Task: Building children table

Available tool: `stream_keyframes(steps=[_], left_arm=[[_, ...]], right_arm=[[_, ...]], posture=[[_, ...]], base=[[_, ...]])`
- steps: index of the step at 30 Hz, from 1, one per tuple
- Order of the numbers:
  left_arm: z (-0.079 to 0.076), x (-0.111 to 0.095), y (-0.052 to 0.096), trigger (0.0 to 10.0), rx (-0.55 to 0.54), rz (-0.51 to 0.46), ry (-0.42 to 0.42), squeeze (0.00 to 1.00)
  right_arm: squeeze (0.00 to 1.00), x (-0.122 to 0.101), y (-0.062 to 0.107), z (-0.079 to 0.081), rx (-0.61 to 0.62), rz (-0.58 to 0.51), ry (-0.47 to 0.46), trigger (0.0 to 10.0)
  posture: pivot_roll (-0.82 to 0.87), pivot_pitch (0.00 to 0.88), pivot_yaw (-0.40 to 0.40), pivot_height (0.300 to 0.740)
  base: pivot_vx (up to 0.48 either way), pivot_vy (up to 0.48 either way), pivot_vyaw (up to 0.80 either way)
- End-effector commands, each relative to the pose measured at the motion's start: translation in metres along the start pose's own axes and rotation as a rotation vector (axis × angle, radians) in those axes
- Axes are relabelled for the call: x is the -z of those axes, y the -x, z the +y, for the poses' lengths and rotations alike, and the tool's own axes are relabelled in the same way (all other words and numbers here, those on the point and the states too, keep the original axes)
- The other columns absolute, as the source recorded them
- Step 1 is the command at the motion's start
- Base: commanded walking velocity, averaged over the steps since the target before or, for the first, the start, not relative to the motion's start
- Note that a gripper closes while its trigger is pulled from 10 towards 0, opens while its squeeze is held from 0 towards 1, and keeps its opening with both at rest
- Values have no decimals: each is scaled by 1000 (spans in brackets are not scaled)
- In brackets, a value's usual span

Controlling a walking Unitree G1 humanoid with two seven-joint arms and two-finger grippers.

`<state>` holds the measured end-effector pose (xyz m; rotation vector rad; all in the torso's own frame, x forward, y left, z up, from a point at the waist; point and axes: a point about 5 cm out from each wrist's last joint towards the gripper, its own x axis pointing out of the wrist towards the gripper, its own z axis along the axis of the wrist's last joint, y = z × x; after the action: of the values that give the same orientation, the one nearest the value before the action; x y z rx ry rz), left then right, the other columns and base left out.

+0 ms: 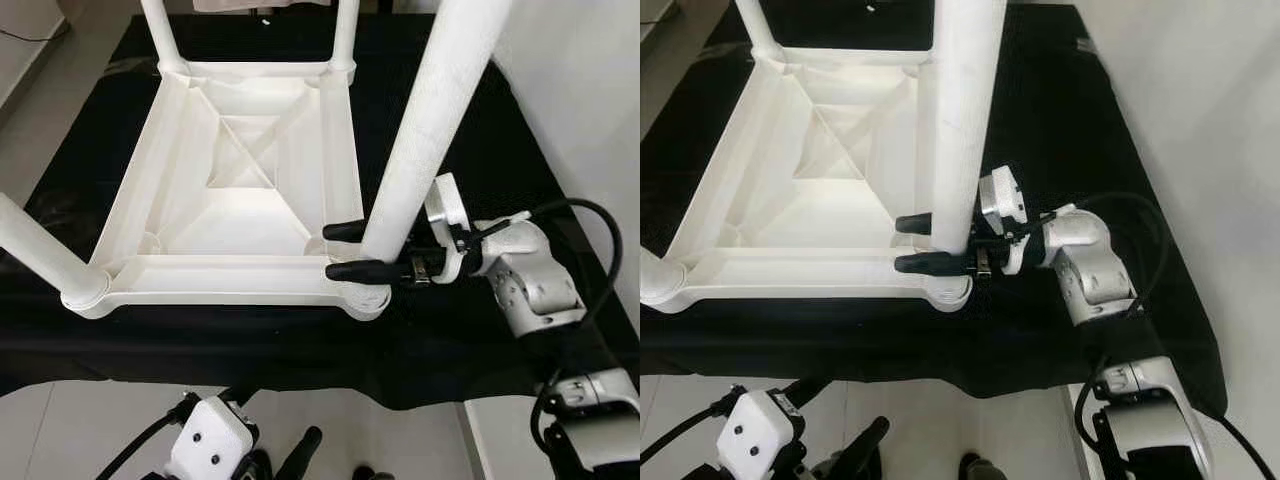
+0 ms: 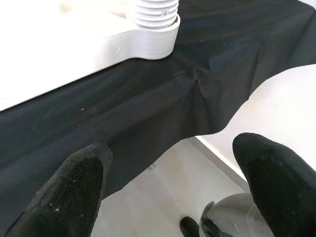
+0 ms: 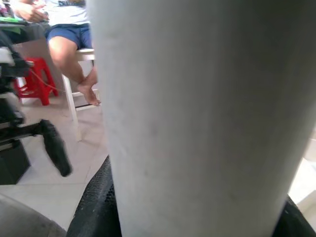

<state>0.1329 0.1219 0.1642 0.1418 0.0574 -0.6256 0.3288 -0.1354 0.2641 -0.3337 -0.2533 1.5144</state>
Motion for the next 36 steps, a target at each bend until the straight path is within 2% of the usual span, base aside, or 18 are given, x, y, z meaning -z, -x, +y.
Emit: stream_keyframes(steps=[1, 10, 14, 23, 29, 31, 36], left_arm=[[-4, -1, 3, 10000, 24, 5, -6, 0], [-6, -1, 3, 10000, 28, 6, -4, 0], [-6, -1, 4, 10000, 29, 7, -3, 0], [-7, -1, 4, 10000, 28, 8, -5, 0], [-7, -1, 4, 10000, 28, 9, -8, 0], [-7, -1, 4, 10000, 26, 9, -9, 0], [-7, -1, 4, 10000, 22, 9, -15, 0]], right_arm=[[0, 29, 0, 5, 9, 113, -97, 10000], [0, 23, 5, 6, -31, 63, -133, 10000], [0, 18, 9, 14, -132, 26, -158, 10000], [0, 19, 8, 23, -202, 23, -181, 10000], [0, 25, 3, 22, -178, 50, -184, 10000], [0, 30, 1, 17, -110, 79, -177, 10000], [0, 28, 5, 13, -70, 52, -188, 10000]], posture=[[77, 363, -39, 740], [77, 363, -41, 740], [75, 361, -40, 740], [76, 357, -40, 740], [76, 355, -39, 740], [75, 359, -42, 740], [75, 363, -40, 740]], base=[[0, 0, 0], [0, 0, 0], [0, 0, 0], [0, 0, 0], [0, 0, 0], [0, 0, 0], [0, 0, 0]])
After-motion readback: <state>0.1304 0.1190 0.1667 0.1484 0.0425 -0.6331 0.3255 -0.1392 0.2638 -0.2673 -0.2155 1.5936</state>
